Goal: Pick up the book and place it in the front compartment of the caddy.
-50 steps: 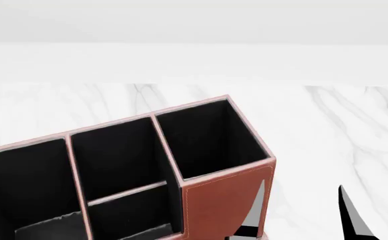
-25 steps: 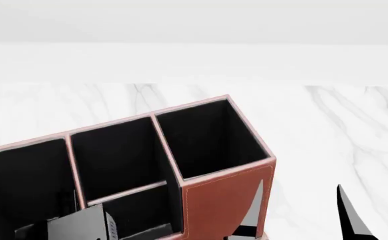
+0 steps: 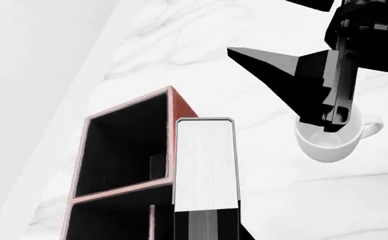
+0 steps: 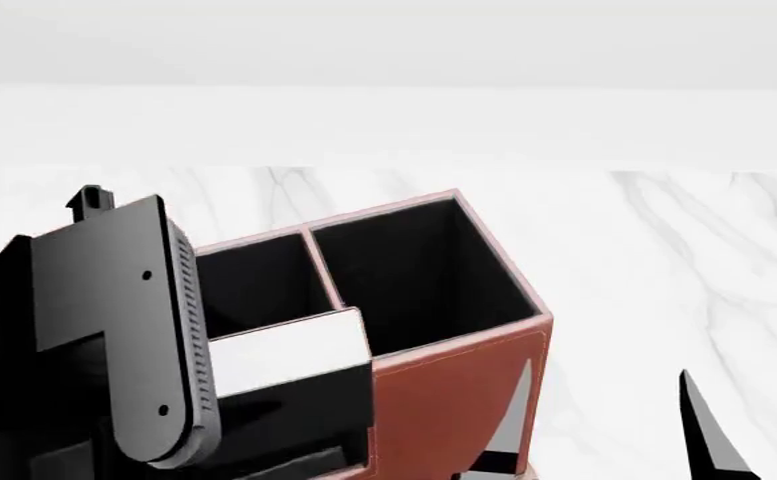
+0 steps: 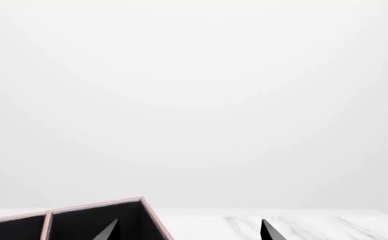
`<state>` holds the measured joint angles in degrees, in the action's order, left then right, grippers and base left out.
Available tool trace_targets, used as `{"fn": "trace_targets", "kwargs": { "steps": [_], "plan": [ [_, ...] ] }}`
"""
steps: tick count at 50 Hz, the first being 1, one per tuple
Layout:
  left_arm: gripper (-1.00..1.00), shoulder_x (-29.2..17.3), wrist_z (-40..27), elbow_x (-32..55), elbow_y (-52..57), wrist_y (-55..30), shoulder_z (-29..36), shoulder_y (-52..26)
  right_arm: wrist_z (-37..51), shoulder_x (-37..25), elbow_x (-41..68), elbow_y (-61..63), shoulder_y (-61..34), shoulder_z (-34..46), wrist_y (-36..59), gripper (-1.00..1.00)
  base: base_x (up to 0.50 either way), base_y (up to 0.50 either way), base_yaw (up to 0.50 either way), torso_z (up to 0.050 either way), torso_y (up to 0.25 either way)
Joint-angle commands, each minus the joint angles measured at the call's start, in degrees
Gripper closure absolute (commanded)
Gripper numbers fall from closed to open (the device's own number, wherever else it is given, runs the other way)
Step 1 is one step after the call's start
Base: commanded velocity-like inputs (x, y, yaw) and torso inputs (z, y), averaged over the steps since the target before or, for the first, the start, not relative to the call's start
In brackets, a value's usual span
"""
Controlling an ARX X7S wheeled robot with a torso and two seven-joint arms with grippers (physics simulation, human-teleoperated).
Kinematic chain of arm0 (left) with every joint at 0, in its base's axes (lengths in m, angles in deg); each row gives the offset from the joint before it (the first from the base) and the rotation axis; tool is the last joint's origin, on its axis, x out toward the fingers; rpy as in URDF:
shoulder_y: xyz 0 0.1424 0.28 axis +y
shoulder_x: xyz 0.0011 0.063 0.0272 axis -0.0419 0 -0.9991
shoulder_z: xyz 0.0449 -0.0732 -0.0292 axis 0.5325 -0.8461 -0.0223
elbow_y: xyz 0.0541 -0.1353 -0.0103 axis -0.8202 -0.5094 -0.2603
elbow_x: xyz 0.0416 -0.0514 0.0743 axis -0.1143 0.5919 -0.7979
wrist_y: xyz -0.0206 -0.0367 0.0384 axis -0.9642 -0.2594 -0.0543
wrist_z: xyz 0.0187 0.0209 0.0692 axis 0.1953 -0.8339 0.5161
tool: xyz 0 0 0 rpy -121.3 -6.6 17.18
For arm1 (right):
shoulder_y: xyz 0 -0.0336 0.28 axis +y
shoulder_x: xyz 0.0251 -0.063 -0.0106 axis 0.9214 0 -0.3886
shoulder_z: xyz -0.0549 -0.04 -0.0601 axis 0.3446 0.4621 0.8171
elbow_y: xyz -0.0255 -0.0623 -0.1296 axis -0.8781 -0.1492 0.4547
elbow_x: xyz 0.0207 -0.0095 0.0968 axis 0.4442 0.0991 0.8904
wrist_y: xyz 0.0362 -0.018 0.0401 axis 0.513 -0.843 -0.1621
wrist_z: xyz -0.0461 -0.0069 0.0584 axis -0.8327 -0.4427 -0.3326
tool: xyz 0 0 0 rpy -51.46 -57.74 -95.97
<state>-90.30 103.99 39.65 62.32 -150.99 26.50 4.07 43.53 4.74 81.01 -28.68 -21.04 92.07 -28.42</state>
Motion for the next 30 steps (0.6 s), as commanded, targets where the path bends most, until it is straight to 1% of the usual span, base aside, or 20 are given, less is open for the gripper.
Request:
{"fn": "trace_targets", "kwargs": {
  "steps": [1,4,13,17,19,21,22,23,25,30],
  "plan": [
    [1.00,1.9,8.5,-6.0,-7.3,4.0,3.2,-10.6,-1.7,1.0,-0.4,0.2,0.5,-1.6,-1.1,-1.00,0.00,0.00,0.00,0.000,0.000],
    [1.00,2.2,10.2,-7.7,-9.8,4.8,4.8,-13.2,-1.5,0.9,-0.1,0.7,0.6,-1.8,-0.8,-1.00,0.00,0.00,0.00,0.000,0.000],
    [1.00,3.4,12.2,-11.3,-15.4,6.9,7.4,-17.1,-1.4,0.8,0.0,0.6,0.5,-1.7,-0.9,-1.00,0.00,0.00,0.00,0.000,0.001],
    [1.00,3.7,11.9,-12.7,-17.8,8.2,7.8,-16.9,-1.3,0.7,0.1,0.7,0.5,-1.8,-1.0,-1.00,0.00,0.00,0.00,0.000,0.003],
    [1.00,3.8,12.5,-14.0,-19.5,8.8,9.2,-17.5,-1.3,0.7,0.1,0.7,0.5,-1.8,-1.0,-1.00,0.00,0.00,0.00,0.000,0.000],
    [1.00,4.2,12.3,-14.3,-20.8,8.6,9.4,-17.6,-1.3,0.6,0.2,0.8,0.5,-1.9,-1.1,-1.00,0.00,0.00,0.00,0.000,0.000],
    [1.00,4.9,11.1,-14.9,-22.6,7.4,9.6,-17.8,-1.2,0.6,0.2,1.0,0.5,-1.9,-0.9,-1.00,0.00,0.00,0.00,0.000,0.000],
    [1.00,4.8,11.7,-15.1,-22.7,8.2,9.8,-17.8,-1.1,0.6,0.2,1.1,0.5,-1.9,-0.8,-1.00,0.00,0.00,0.00,0.000,0.000],
    [1.00,4.8,11.8,-15.1,-22.8,8.5,9.9,-17.7,-1.2,0.6,0.2,0.9,0.5,-1.9,-1.1,-1.00,0.00,0.00,0.00,0.000,0.000],
    [1.00,5.4,9.4,-14.6,-24.2,7.0,8.7,-16.0,-1.0,0.4,0.4,1.2,0.8,-2.2,-1.2,-1.00,0.00,0.00,0.00,0.000,0.002]
  ]
}}
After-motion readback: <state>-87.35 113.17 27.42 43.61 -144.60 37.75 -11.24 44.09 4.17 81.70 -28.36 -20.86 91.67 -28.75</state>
